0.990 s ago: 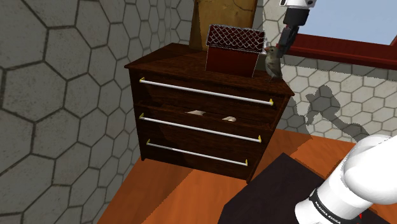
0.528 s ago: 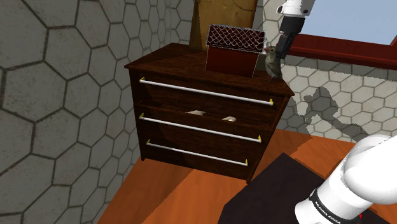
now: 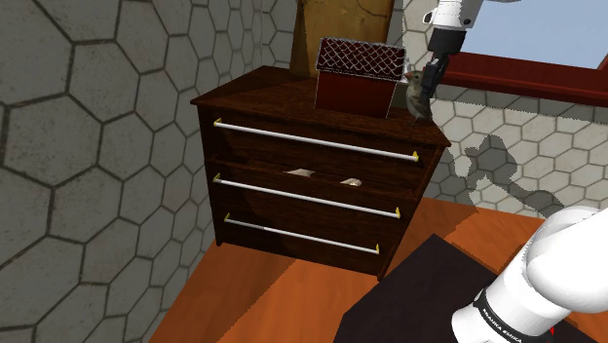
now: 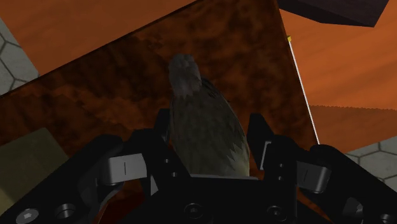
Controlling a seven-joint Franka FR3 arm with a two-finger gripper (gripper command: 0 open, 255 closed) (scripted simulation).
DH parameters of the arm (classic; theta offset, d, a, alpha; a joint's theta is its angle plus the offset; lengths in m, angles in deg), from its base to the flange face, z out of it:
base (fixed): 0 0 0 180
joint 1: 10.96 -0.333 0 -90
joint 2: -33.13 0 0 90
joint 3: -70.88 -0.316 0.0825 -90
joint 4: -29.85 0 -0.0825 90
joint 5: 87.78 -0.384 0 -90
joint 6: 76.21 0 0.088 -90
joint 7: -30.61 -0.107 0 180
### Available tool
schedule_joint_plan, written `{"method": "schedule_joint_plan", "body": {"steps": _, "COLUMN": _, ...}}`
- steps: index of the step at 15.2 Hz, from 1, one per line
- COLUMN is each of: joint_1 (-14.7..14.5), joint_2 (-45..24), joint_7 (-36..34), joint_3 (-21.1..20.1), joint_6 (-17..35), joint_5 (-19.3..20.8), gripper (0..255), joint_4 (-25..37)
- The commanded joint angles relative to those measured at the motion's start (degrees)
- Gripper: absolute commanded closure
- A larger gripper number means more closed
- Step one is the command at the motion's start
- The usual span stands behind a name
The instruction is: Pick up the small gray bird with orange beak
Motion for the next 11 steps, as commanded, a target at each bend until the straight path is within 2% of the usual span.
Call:
{"method": "schedule_joint_plan", "body": {"steps": 1, "joint_1": 0.0, "joint_2": -0.08, "joint_7": 0.0, "joint_3": 0.01, "joint_6": -0.04, "joint_5": -0.02, "gripper": 255, "joint_4": -0.15}}
{"method": "schedule_joint_plan", "body": {"steps": 4, "joint_1": -0.03, "joint_2": -0.19, "joint_7": -0.03, "joint_3": -0.01, "joint_6": -0.12, "joint_5": -0.04, "gripper": 255, "joint_4": 0.03}}
{"method": "schedule_joint_plan", "body": {"steps": 11, "joint_1": -0.19, "joint_2": -1.98, "joint_7": 0.45, "joint_3": -0.11, "joint_6": -5.49, "joint_5": -0.38, "gripper": 255, "joint_4": 7.2}}
